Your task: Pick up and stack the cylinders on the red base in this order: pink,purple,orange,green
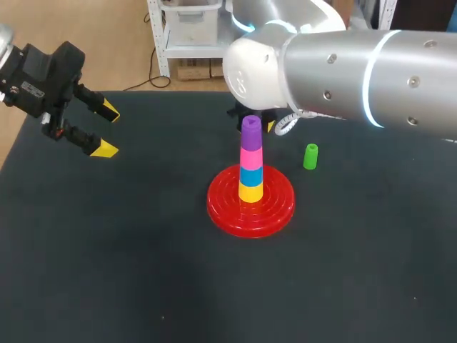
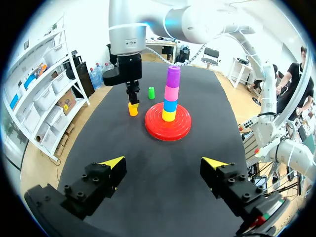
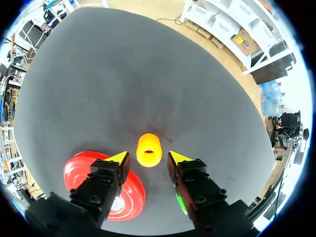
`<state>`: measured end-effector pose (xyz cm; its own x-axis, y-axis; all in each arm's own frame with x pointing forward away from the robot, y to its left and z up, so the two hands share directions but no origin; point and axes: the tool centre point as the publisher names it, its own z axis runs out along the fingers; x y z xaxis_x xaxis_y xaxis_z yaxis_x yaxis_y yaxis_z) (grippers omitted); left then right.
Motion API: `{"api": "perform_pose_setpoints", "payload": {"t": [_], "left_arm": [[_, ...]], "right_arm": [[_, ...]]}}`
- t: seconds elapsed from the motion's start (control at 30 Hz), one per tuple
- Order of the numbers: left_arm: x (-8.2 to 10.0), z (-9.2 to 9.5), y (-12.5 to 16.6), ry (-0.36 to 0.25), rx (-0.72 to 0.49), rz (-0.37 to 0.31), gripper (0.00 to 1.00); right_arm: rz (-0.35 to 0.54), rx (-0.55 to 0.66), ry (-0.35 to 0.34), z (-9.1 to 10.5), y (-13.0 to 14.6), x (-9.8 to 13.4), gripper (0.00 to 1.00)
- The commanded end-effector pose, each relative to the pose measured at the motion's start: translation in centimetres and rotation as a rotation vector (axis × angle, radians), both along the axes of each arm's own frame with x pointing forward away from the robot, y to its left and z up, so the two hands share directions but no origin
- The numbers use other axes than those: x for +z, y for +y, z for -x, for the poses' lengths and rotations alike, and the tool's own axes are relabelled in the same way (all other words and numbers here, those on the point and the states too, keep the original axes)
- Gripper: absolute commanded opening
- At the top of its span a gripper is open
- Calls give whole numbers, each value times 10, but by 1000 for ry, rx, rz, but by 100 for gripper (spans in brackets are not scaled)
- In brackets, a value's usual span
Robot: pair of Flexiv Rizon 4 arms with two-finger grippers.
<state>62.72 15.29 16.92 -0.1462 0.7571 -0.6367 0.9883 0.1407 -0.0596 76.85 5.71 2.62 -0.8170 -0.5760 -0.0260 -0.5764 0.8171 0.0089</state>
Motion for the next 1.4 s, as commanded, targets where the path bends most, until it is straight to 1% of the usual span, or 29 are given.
{"api": "perform_pose_setpoints", "payload": {"t": [0.03, 0.23, 0.27, 0.37, 0.47, 0.57, 0.6, 0.63, 0.67, 0.77, 0.83, 0.93, 1.0, 1.03, 1.1, 1.13, 1.23, 1.4], "left_arm": [[-1, 0, 1, -3, 0, 2, 100], [-1, 0, 1, -3, 0, 2, 100], [-1, 0, 1, -3, 0, 2, 100], [-1, 0, 1, -3, 0, 2, 100], [-1, 0, 1, -3, 0, 2, 100], [-1, 0, 1, -3, 0, 2, 100], [-1, 0, 1, -3, 0, 2, 100], [-1, 0, 1, -3, 0, 2, 100], [-1, 0, 1, -3, 0, 2, 100], [-1, 0, 1, -3, 0, 2, 100], [-1, 0, 1, -3, 0, 2, 100], [-1, 0, 1, -3, 0, 2, 100], [-1, 0, 1, -3, 0, 2, 100], [-1, 0, 1, -3, 0, 2, 100], [-1, 0, 1, -3, 0, 2, 100], [-1, 0, 1, -3, 0, 2, 100], [-1, 0, 1, -3, 0, 2, 100], [-1, 0, 1, -3, 0, 2, 100]], "right_arm": [[0, -2, 2, -4, 0, -1, 48], [-2, -5, 7, -6, 1, -3, 47], [-3, -4, 8, -6, 1, -3, 45], [-4, -2, 12, -6, 2, -4, 44], [-4, 0, 14, -6, 2, -5, 36], [-4, 2, 15, -5, 4, -7, 22], [-3, 3, 15, -5, 4, -7, 20], [-2, 5, 16, -4, 4, -7, 3], [-2, 6, 16, -4, 4, -7, 0], [5, 7, 13, -2, 3, -3, 0], [7, 9, -4, -2, 2, 8, 0], [-3, 16, -27, -2, 1, 34, 0], [-15, 20, -36, 0, 1, 54, 0], [-19, 30, -39, 2, 1, 68, 0], [-24, 36, -40, 4, 1, 86, 0], [-18, 42, -48, 7, 0, 98, 0], [-38, 58, -63, 14, -1, 128, 0], [-72, 104, -106, 34, 0, 177, 0]]}}
